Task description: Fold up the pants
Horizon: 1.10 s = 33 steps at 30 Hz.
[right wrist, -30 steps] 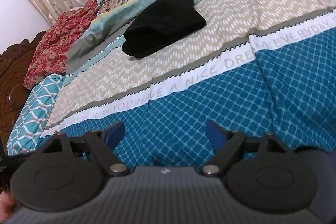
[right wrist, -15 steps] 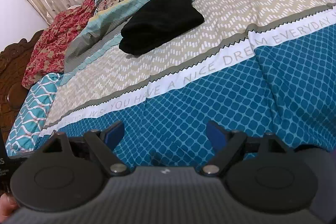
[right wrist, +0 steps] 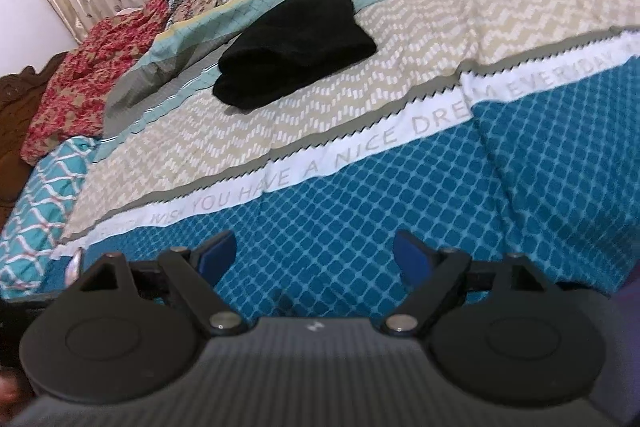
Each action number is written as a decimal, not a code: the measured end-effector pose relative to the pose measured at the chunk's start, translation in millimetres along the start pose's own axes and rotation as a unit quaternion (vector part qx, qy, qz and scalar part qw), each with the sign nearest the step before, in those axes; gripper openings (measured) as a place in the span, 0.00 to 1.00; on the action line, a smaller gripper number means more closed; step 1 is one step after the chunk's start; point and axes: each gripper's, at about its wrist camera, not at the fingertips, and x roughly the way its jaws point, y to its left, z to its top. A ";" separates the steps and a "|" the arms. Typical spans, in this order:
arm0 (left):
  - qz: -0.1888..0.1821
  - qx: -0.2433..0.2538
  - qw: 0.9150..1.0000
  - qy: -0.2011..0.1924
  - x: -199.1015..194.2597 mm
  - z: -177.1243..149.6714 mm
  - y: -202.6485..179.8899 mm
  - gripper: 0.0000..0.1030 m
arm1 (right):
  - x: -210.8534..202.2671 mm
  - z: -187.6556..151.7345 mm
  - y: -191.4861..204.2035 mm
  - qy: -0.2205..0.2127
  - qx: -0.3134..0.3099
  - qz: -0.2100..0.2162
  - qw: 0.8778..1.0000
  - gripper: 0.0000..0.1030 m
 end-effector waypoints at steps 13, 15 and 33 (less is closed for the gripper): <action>0.011 0.025 0.998 -0.060 -19.8 6.2 -4.2 1.00 | -0.6 -3.0 7.6 -0.027 0.015 -0.042 0.999 0.88; 0.012 0.023 0.998 -0.055 -17.5 6.4 -4.7 1.00 | 0.4 -4.1 10.8 -0.020 0.009 -0.043 0.999 0.88; 0.005 0.004 1.000 -0.004 -8.2 5.9 -1.5 1.00 | 1.7 -6.9 16.5 -0.012 0.001 -0.043 0.999 0.88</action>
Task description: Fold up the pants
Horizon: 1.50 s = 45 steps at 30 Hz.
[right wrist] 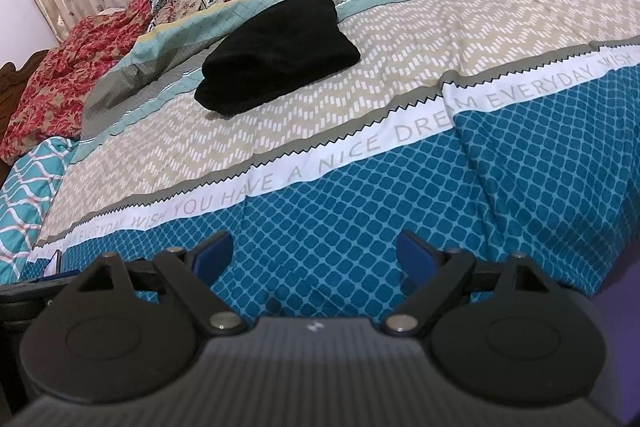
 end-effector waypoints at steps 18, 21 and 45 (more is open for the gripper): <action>-0.005 0.011 1.000 0.018 5.5 -1.7 1.0 1.00 | 2.5 -0.5 -0.5 0.008 0.001 0.002 1.000 0.88; -0.009 0.007 1.000 0.015 3.4 -1.2 2.3 1.00 | 2.6 -0.6 -0.8 0.008 0.001 0.002 1.000 0.88; 0.055 -0.008 0.998 -0.006 2.0 5.1 13.2 1.00 | 4.7 -0.7 -1.3 0.011 -0.001 0.002 1.000 0.88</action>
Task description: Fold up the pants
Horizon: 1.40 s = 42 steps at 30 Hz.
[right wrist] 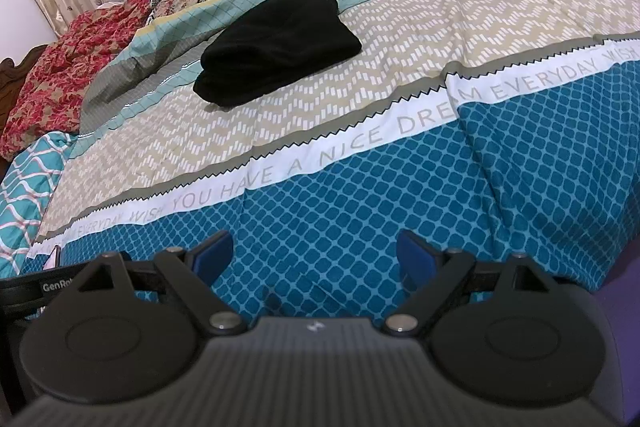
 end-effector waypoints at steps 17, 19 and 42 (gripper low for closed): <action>-0.012 0.006 1.000 0.018 4.2 -2.0 -2.5 1.00 | 1.7 1.8 -4.3 0.005 0.001 0.003 1.000 0.88; -0.014 0.009 1.000 0.021 5.1 -2.7 -3.7 1.00 | 1.7 1.7 -3.9 0.005 0.001 0.003 1.000 0.88; -0.005 -0.001 0.999 0.053 14.3 -3.8 -2.8 1.00 | 0.6 2.6 -4.2 0.003 -0.006 0.006 1.000 0.88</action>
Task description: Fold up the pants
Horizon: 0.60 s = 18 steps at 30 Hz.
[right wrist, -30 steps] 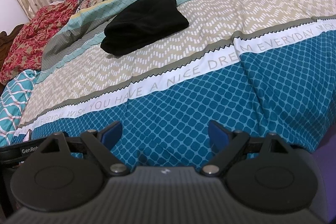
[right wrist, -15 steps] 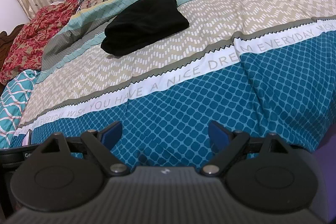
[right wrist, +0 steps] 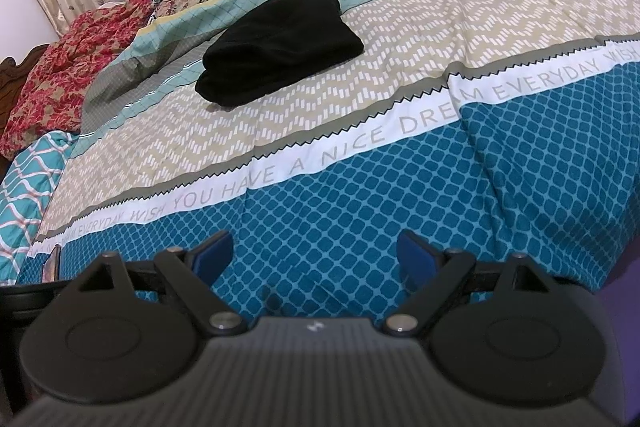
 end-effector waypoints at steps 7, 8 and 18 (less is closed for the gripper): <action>0.005 0.000 1.000 0.004 0.5 -0.7 -0.3 1.00 | -0.9 0.0 -0.9 0.001 0.002 0.001 1.000 0.88; 0.006 0.000 1.000 0.004 0.6 -0.7 -0.5 1.00 | -1.1 0.0 -1.3 0.001 0.002 0.002 1.000 0.88; 0.010 -0.002 1.000 0.009 2.2 -0.9 1.0 1.00 | -1.1 0.1 -1.6 0.002 0.001 0.002 1.000 0.88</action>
